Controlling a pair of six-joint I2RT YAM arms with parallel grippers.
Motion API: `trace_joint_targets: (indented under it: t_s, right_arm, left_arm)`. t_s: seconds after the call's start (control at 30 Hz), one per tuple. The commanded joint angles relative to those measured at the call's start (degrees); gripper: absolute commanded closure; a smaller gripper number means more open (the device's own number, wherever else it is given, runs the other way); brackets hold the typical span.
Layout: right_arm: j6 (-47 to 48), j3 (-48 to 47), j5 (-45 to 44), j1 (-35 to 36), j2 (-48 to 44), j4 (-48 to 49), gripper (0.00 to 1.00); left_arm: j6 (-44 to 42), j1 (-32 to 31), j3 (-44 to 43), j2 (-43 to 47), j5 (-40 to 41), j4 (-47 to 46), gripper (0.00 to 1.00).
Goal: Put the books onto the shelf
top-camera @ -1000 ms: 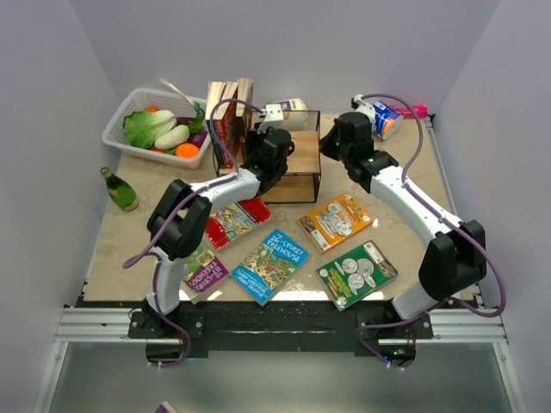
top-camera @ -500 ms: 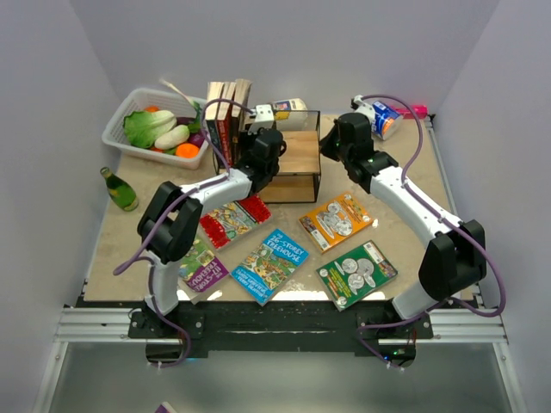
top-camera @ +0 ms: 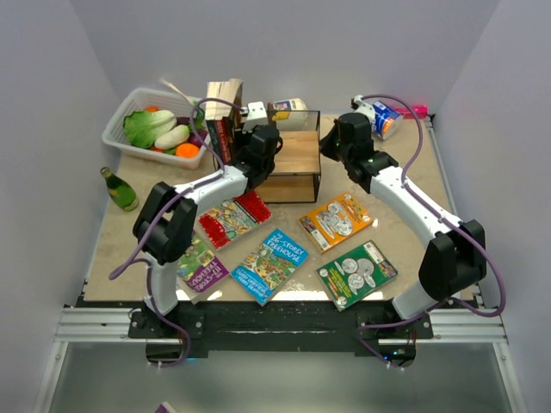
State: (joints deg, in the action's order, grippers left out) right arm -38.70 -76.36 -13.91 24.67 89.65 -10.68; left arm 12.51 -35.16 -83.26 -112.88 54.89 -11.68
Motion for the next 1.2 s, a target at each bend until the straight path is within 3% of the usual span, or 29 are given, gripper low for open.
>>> trace_joint_targets:
  t_s: [0.0, 0.4, 1.17]
  right_arm:
    - [-1.12, 0.07, 1.25, 0.03, -0.17, 2.50, 1.00]
    - [-1.38, 0.07, 1.52, 0.12, 0.09, 2.59, 1.00]
    - [-1.56, -0.20, 1.87, 0.12, 0.27, 2.42, 1.00]
  left_arm:
    - [2.25, 1.49, -2.60, 3.54, 0.83, 1.66, 1.00]
    - [4.10, 1.41, -3.48, 4.07, 2.32, 4.39, 1.00]
    - [-0.38, 0.97, -10.25, 7.94, 0.83, 2.37, 1.00]
